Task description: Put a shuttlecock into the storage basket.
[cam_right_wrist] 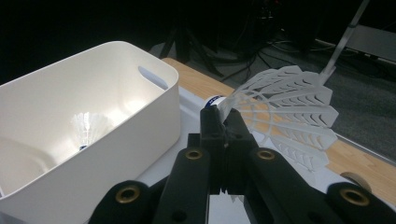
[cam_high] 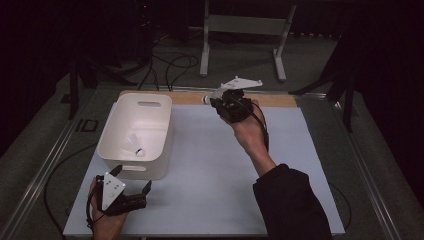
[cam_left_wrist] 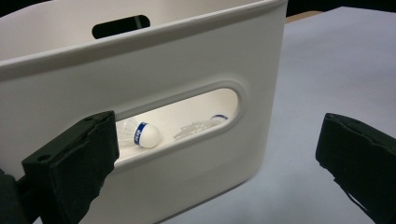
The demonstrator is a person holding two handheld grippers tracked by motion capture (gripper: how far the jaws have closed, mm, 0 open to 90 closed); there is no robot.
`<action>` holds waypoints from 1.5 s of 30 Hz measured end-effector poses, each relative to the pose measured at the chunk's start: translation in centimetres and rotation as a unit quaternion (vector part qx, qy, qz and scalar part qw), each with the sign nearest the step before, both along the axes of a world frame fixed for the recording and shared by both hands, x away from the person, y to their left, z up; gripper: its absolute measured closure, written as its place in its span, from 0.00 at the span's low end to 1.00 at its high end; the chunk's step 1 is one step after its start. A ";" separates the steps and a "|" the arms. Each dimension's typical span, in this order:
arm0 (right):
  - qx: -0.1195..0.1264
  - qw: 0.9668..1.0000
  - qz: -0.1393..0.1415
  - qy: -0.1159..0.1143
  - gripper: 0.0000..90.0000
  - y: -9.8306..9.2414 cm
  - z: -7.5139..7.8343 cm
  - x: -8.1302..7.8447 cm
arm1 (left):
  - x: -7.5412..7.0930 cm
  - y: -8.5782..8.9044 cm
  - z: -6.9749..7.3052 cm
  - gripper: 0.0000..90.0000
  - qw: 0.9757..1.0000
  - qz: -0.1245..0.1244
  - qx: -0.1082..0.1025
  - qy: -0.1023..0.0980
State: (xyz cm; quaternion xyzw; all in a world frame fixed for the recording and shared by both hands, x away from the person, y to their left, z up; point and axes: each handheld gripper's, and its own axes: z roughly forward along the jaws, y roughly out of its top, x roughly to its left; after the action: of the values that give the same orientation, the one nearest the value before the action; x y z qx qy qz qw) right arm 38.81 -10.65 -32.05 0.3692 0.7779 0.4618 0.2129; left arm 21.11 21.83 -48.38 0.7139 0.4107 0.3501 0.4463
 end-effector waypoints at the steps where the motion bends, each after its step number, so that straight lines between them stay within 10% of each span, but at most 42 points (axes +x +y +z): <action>1: 0.002 1.000 0.001 0.001 1.00 0.0 0.0 0.0 | 0.0 0.0 0.0 0.00 1.000 -0.001 0.001 0.000; 45: 0.025 0.999 0.041 -0.010 1.00 3.2 0.9 -0.3 | 0.0 0.0 0.0 0.00 1.000 -0.001 0.001 0.000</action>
State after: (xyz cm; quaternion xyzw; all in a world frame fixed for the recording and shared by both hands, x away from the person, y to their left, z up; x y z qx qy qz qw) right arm 38.47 -7.45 -31.10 0.3379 0.7785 0.4929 0.1919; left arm 21.11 21.86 -48.37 0.7151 0.4094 0.3498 0.4458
